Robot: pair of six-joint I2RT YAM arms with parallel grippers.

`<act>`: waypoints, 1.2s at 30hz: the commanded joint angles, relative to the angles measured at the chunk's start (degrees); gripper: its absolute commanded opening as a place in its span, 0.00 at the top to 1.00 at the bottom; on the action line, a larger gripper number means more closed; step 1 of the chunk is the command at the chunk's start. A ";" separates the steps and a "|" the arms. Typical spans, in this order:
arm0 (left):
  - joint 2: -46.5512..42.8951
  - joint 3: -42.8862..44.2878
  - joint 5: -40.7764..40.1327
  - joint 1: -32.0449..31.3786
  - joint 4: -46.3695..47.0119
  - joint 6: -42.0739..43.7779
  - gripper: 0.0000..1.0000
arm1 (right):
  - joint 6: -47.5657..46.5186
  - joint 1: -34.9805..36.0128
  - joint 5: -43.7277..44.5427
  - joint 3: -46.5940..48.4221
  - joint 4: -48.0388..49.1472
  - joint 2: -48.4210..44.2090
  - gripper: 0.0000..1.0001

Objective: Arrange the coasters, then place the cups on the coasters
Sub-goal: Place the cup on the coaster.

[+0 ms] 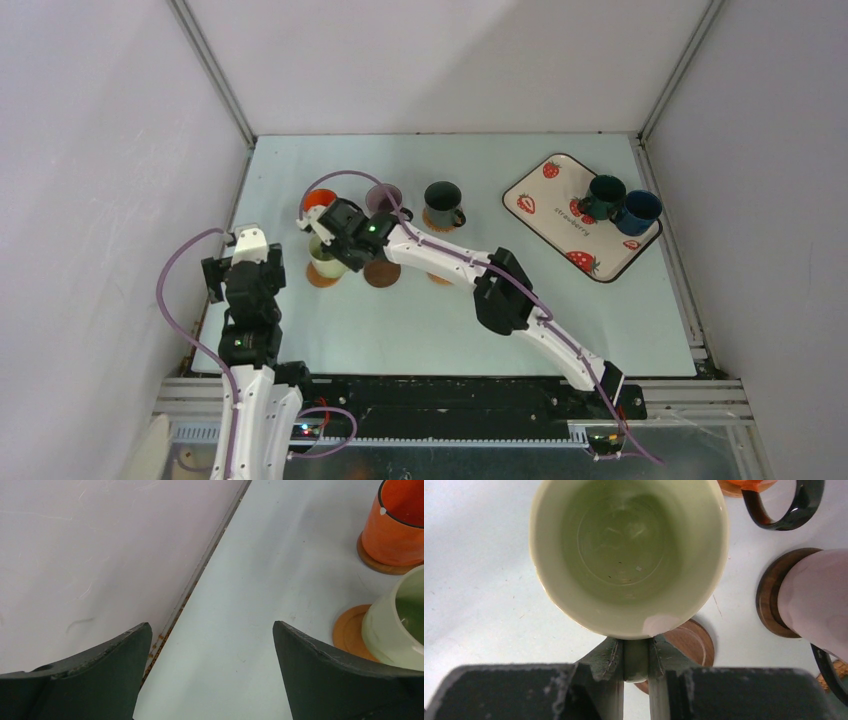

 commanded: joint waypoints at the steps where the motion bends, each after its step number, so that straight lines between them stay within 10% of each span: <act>1: 0.43 -0.80 -1.36 0.26 3.08 0.64 0.02 | -0.06 -0.07 -0.10 6.46 4.81 0.33 1.00; 21: 0.56 -1.04 -1.23 0.25 3.49 0.91 0.02 | -0.84 0.82 0.84 9.51 4.15 4.34 0.98; 36: 0.63 -1.04 -1.06 0.30 3.30 0.91 0.02 | -3.28 0.67 4.34 7.52 5.51 1.75 0.44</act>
